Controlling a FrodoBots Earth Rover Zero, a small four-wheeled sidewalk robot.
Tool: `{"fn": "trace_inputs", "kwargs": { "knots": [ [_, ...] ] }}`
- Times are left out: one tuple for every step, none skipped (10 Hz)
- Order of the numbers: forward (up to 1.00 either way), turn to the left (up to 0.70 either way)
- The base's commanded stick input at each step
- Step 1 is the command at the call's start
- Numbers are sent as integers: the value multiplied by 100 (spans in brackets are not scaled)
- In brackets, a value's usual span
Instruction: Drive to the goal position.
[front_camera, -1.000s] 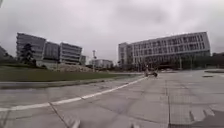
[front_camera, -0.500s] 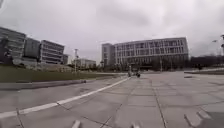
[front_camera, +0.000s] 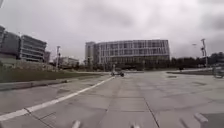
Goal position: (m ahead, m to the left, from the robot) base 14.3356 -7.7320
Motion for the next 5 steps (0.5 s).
{"fn": "trace_inputs", "kwargs": {
  "knots": [
    [70, -35],
    [70, -35],
    [70, -35],
    [70, -30],
    [70, -7]
  ]
}}
